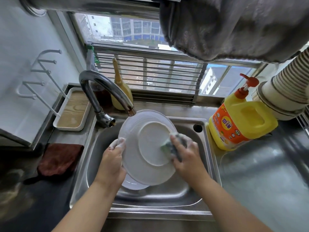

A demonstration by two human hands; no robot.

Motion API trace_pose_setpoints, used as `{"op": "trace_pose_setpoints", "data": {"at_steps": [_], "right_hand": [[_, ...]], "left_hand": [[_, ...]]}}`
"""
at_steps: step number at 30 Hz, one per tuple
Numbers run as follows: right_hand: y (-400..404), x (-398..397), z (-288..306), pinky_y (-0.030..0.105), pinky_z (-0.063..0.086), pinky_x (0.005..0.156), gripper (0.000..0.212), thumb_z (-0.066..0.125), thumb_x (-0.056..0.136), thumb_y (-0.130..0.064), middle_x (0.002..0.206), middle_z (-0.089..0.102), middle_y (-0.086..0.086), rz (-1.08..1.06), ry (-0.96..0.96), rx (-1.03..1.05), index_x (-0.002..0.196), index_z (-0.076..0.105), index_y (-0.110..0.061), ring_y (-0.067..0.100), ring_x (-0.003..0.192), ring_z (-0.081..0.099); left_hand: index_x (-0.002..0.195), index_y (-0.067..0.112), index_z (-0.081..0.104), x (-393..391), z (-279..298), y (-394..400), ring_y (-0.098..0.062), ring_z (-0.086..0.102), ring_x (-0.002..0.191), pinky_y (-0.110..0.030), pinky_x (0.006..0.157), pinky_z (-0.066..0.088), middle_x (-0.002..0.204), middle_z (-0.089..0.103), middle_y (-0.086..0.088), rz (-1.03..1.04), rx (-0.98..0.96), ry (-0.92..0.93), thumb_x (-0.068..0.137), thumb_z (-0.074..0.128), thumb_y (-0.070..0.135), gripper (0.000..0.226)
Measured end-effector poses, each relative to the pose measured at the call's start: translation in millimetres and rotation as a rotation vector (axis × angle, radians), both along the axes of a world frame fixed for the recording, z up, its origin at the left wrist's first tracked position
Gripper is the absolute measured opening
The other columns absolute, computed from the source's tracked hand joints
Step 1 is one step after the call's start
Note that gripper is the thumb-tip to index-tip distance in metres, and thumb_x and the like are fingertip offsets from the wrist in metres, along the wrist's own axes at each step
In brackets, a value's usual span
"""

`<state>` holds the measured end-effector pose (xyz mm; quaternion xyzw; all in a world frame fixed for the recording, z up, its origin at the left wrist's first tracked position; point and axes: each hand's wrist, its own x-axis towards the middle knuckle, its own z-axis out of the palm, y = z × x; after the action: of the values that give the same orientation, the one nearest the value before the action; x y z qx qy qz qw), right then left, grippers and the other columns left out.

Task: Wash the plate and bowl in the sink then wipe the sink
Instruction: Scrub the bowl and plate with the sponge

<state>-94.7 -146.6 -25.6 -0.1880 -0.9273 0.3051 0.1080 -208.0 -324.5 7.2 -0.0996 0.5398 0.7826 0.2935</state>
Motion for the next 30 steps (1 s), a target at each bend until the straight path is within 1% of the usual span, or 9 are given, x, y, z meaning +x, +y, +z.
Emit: {"op": "trace_pose_setpoints", "data": {"at_steps": [3, 6, 9, 12, 14, 18, 23, 27, 30], "right_hand": [[-6, -36, 11, 0.042, 0.024, 0.113, 0.058, 0.055, 0.089, -0.028, 0.147, 0.029, 0.011, -0.192, 0.009, -0.062, 0.144, 0.037, -0.027, 0.028, 0.129, 0.025], [-36, -47, 29, 0.036, 0.02, 0.111, 0.056, 0.047, 0.09, -0.038, 0.146, 0.032, 0.014, 0.05, 0.059, -0.08, 0.144, 0.038, -0.028, 0.03, 0.13, 0.026], [-36, -10, 11, 0.038, 0.029, 0.108, 0.057, 0.05, 0.084, -0.032, 0.137, 0.042, 0.013, 0.254, 0.06, 0.016, 0.14, 0.043, -0.03, 0.03, 0.124, 0.036], [0, -2, -2, 0.044, 0.033, 0.108, 0.062, 0.056, 0.08, -0.024, 0.137, 0.044, 0.015, 0.032, 0.026, 0.009, 0.14, 0.039, -0.03, 0.032, 0.122, 0.038], [7, -22, 10, 0.034, 0.021, 0.109, 0.059, 0.057, 0.085, -0.024, 0.145, 0.037, 0.012, -0.105, 0.013, -0.035, 0.141, 0.04, -0.027, 0.034, 0.129, 0.032], [-36, -57, 46, 0.036, 0.019, 0.111, 0.056, 0.053, 0.089, -0.03, 0.147, 0.032, 0.009, 0.039, 0.088, -0.096, 0.143, 0.038, -0.03, 0.026, 0.131, 0.025], [-25, -72, 54, 0.036, 0.024, 0.108, 0.055, 0.047, 0.091, -0.039, 0.145, 0.038, 0.01, 0.069, 0.06, 0.02, 0.144, 0.037, -0.03, 0.028, 0.129, 0.033], [27, -77, 41, 0.045, 0.035, 0.105, 0.049, 0.045, 0.094, -0.042, 0.136, 0.049, 0.008, -0.266, -0.112, -0.337, 0.141, 0.04, -0.031, 0.028, 0.125, 0.043], [27, -50, 19, 0.038, 0.041, 0.097, 0.037, 0.045, 0.096, -0.032, 0.122, 0.056, 0.008, -0.51, -0.14, -0.684, 0.133, 0.047, -0.026, 0.024, 0.109, 0.051]], "left_hand": [[0.074, 0.018, 0.063, 8, 2, 9, -0.011, 0.06, 0.064, -0.033, 0.07, 0.049, 0.068, 0.064, 0.001, -0.034, -0.066, 0.009, 0.101, 0.044, 0.017, 0.032], [0.06, 0.018, 0.058, -1, 4, 8, -0.01, 0.058, 0.058, -0.026, 0.059, 0.05, 0.063, 0.061, 0.001, -0.01, -0.05, 0.008, 0.1, 0.045, 0.014, 0.042], [0.065, 0.019, 0.055, -13, 4, -5, -0.018, 0.056, 0.07, -0.031, 0.067, 0.05, 0.073, 0.058, -0.005, 0.001, -0.006, 0.008, 0.099, 0.046, 0.016, 0.036], [0.067, 0.02, 0.054, -9, 2, -10, -0.017, 0.053, 0.076, -0.035, 0.074, 0.046, 0.077, 0.056, -0.004, -0.013, -0.026, -0.003, 0.099, 0.046, 0.018, 0.033], [0.062, 0.021, 0.054, 0, 4, -1, -0.013, 0.053, 0.069, -0.033, 0.069, 0.044, 0.071, 0.055, -0.001, -0.039, -0.041, 0.005, 0.099, 0.046, 0.018, 0.038], [0.066, 0.016, 0.058, 5, 10, 12, -0.008, 0.058, 0.051, -0.021, 0.049, 0.05, 0.057, 0.063, 0.002, -0.045, -0.053, 0.073, 0.099, 0.044, 0.013, 0.036], [0.078, 0.01, 0.062, 0, 16, 1, -0.013, 0.063, 0.059, -0.023, 0.052, 0.052, 0.067, 0.067, -0.004, -0.138, -0.014, 0.179, 0.098, 0.045, 0.01, 0.026], [0.059, 0.02, 0.059, 5, 20, -3, -0.009, 0.053, 0.053, -0.019, 0.049, 0.045, 0.06, 0.057, 0.0, -0.177, 0.003, 0.211, 0.097, 0.045, 0.01, 0.043], [0.065, 0.018, 0.058, 2, 15, -8, -0.012, 0.054, 0.062, -0.022, 0.056, 0.048, 0.067, 0.056, -0.002, -0.078, 0.073, 0.166, 0.097, 0.045, 0.015, 0.035]]}}
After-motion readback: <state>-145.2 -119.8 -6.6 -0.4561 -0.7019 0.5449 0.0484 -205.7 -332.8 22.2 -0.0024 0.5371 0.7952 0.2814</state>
